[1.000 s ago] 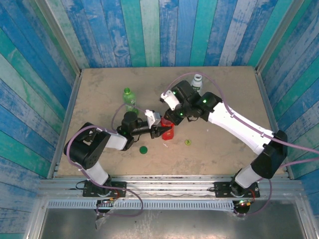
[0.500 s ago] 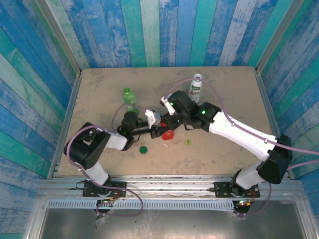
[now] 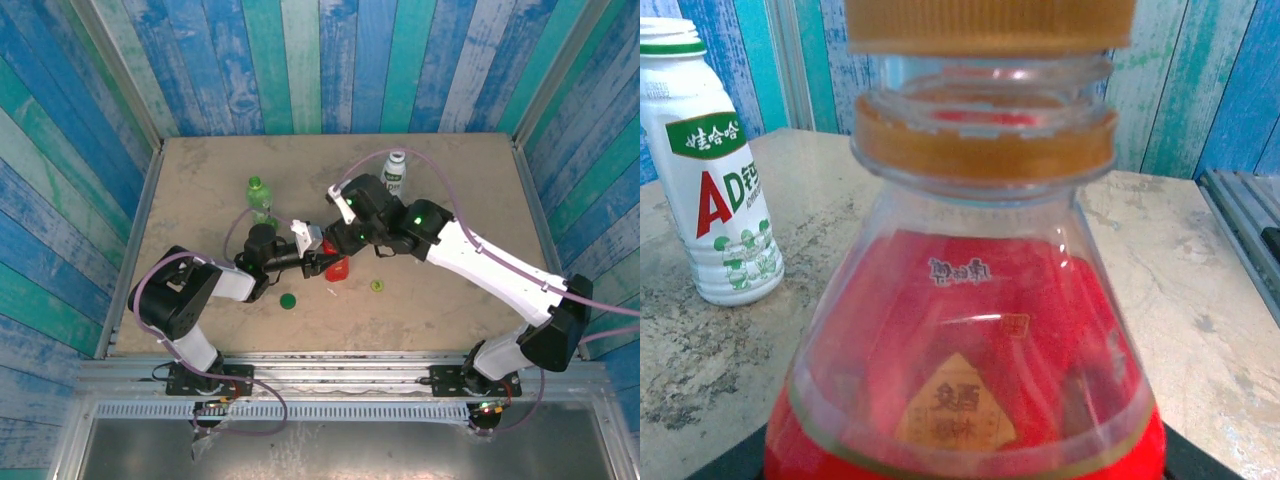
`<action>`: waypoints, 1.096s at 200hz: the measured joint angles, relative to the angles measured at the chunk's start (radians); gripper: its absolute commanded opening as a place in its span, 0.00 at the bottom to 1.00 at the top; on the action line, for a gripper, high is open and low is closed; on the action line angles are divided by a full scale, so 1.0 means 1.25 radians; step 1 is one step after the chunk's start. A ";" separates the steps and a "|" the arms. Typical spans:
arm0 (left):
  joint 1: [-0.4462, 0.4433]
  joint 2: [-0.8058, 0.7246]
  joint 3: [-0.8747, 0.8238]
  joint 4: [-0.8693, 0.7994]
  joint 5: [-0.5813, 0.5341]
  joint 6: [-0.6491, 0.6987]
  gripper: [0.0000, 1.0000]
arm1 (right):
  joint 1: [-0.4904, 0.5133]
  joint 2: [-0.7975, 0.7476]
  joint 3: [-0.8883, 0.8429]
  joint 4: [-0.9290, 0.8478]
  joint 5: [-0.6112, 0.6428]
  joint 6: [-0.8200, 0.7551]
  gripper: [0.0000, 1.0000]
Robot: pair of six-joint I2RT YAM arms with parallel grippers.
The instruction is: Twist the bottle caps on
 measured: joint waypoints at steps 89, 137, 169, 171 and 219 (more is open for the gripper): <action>0.000 0.000 0.002 -0.003 0.000 0.004 0.54 | -0.018 0.152 0.207 -0.161 -0.007 0.079 0.43; 0.000 0.000 0.002 -0.004 0.000 0.008 0.54 | -0.018 0.168 0.227 -0.219 -0.033 0.081 0.35; 0.000 0.000 0.002 -0.006 0.000 0.009 0.54 | -0.018 0.175 0.233 -0.227 -0.040 0.081 0.37; 0.000 0.000 0.002 -0.006 0.000 0.009 0.54 | -0.018 0.175 0.233 -0.228 -0.040 0.081 0.37; 0.000 0.000 0.003 -0.006 0.000 0.010 0.54 | -0.023 0.179 0.233 -0.237 -0.043 0.080 0.38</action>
